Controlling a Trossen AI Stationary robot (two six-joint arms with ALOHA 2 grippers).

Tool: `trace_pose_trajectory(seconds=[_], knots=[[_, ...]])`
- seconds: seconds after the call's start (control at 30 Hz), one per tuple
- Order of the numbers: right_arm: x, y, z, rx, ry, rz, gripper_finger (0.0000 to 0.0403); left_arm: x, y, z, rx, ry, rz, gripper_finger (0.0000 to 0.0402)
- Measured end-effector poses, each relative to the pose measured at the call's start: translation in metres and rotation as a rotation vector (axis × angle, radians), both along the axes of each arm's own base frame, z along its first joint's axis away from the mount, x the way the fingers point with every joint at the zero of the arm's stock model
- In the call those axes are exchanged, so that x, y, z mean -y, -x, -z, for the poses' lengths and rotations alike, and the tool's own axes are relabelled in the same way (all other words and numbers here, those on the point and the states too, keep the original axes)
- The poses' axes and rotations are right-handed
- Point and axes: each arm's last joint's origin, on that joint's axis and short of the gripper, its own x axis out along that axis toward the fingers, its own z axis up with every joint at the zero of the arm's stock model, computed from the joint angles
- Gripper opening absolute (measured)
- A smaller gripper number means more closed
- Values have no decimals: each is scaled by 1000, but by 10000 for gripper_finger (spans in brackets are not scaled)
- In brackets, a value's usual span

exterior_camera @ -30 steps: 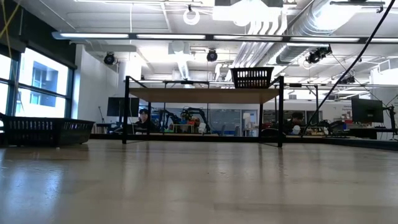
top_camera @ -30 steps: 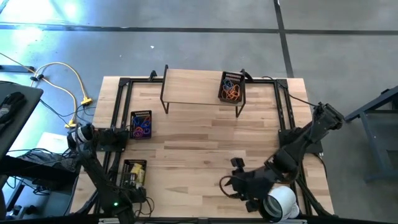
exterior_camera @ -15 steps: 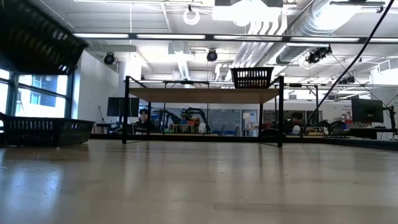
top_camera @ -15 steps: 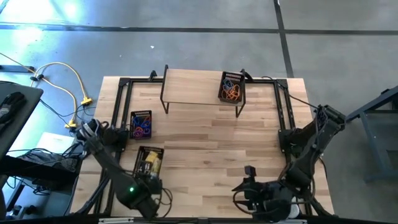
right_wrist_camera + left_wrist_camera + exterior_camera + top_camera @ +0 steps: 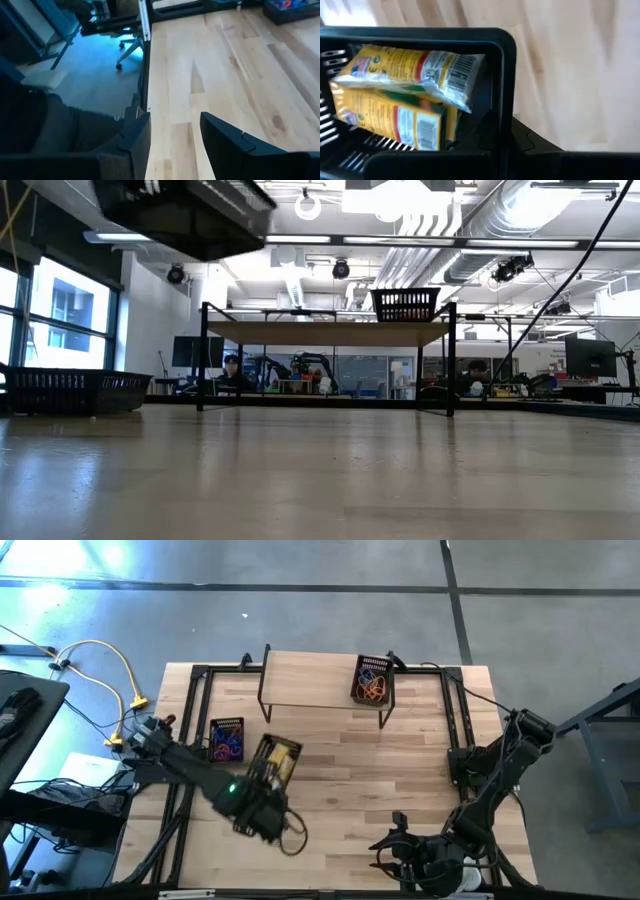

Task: Pick & Place Office Desk Supplies
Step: Put the bottom black bin on the shelf

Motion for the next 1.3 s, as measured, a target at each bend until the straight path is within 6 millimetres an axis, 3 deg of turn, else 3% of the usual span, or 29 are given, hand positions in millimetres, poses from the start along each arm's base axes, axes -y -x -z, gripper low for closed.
trace_pose_trajectory(seconds=[0.3, 0.63, 0.97, 1.3], knots=[[-1, -4, -3, 63, -46, 36, 160, -63, -33, -3, 7, -191, 66, 0], [3, -8, -5, 92, -9, 61, 160, -137, -65, -10, 71, -206, 112, 0], [12, -21, -9, 126, -51, 108, 160, -217, -79, -17, 194, -215, 15, 0], [17, -29, -13, 152, -81, 135, 160, -260, -81, -18, 312, -82, 37, 0]])
